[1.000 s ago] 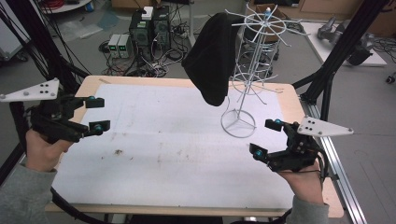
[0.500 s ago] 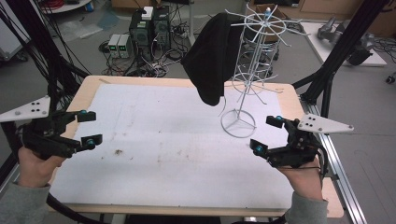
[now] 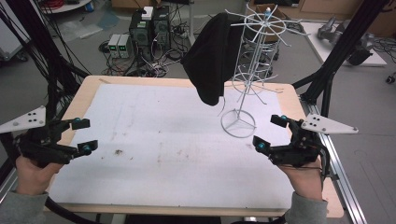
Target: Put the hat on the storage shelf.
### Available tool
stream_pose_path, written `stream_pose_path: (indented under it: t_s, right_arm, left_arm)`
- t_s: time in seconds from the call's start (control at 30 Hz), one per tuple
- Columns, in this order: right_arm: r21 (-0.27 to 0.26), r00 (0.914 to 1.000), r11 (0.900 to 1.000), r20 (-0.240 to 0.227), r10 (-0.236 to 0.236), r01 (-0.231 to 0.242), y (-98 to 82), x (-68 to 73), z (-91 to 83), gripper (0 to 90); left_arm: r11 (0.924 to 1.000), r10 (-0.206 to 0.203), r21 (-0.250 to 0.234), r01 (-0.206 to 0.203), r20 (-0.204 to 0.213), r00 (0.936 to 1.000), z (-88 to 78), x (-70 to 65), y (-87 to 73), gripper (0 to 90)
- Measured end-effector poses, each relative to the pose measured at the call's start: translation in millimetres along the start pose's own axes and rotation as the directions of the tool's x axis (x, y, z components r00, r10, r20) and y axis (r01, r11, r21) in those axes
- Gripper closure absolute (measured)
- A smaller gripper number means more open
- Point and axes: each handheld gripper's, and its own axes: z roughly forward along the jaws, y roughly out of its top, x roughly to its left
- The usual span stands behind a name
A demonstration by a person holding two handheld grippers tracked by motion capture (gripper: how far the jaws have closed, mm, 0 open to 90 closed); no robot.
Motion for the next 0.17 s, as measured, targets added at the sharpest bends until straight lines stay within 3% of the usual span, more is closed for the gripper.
stream_pose_path:
  t_s: [0.17]
  right_arm:
    - [0.001, 1.0, 1.0, -0.007, -0.002, 0.002, 0.0, 3.0, 2.2, 0.8]
  left_arm:
    - [1.0, 0.006, 0.001, -0.006, -0.004, 1.0, 2.4, -1.9, 0.2, 13.7]
